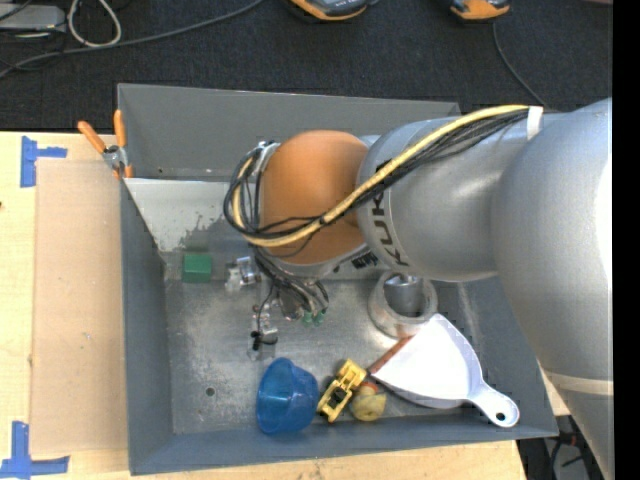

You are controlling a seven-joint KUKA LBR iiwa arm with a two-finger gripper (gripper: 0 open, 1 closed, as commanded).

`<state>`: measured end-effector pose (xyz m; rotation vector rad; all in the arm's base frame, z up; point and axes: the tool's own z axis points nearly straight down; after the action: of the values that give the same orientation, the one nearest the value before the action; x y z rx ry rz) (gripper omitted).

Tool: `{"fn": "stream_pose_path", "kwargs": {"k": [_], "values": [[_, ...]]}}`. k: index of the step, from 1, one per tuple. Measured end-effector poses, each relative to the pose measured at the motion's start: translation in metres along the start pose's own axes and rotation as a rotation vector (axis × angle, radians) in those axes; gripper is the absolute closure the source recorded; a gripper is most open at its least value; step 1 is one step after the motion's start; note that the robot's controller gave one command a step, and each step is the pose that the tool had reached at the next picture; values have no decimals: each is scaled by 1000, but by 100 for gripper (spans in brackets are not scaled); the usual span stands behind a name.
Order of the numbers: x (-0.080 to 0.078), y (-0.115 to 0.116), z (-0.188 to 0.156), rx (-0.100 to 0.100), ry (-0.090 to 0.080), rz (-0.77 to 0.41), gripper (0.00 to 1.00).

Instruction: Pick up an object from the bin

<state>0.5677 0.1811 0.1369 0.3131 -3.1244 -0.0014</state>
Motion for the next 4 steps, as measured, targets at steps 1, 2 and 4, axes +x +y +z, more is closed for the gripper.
{"fn": "stream_pose_path", "kwargs": {"k": [1, 2, 4], "values": [[42, -44, 3, 0, -3, -188, 0], [44, -48, 32, -2, 5, -316, 0], [83, -69, 67, -4, -3, -493, 100]]}}
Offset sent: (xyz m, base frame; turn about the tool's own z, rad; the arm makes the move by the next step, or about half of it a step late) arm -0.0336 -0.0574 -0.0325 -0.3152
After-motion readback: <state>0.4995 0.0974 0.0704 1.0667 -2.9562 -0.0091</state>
